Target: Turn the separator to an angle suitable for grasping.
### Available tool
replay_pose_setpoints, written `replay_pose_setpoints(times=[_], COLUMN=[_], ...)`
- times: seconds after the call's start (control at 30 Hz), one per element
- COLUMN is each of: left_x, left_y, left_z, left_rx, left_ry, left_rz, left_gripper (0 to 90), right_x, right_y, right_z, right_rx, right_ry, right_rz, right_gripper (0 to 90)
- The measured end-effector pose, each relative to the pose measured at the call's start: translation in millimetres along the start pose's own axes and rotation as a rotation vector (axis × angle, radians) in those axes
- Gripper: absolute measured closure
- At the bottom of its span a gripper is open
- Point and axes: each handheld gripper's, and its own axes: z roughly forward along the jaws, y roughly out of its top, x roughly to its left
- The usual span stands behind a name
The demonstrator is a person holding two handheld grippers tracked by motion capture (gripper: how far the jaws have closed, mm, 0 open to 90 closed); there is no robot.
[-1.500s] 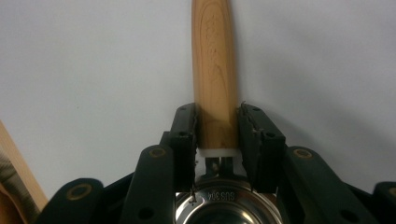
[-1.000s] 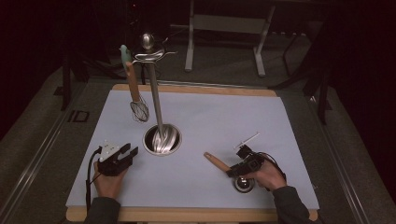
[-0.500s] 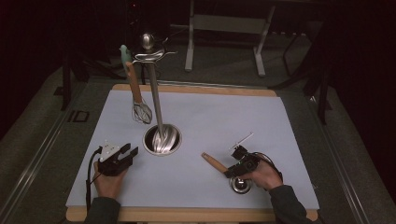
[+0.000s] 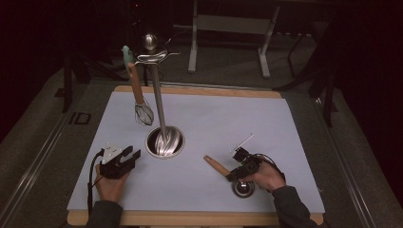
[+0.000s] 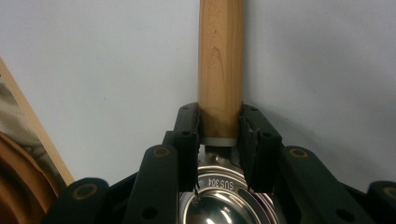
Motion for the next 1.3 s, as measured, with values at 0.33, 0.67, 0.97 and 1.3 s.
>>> replay_pose_setpoints(times=[0.33, 0.67, 0.97, 1.3], left_x=[0.1, 0.0, -0.1, -0.1], left_y=[0.0, 0.0, 0.0, 0.0], left_z=[-0.1, 0.0, 0.0, -0.1], left_rx=[-0.001, -0.001, -0.001, -0.002], left_ry=[-0.002, 0.000, 0.000, -0.001], left_rz=[-0.002, -0.001, 0.000, -0.001], left_gripper=[59.8, 59.5, 59.3, 59.3], right_x=[1.9, 4.8, 13.5, 11.7], right_y=[4.3, 6.1, 10.4, 11.2], right_z=[0.1, 2.5, 3.4, 1.6], right_rx=[-0.008, 0.010, 0.040, -0.015], right_ry=[-0.028, -0.001, -0.057, -0.063], right_rz=[-0.006, -0.012, -0.050, -0.053], right_gripper=[56.9, 65.2, 70.2, 70.7])
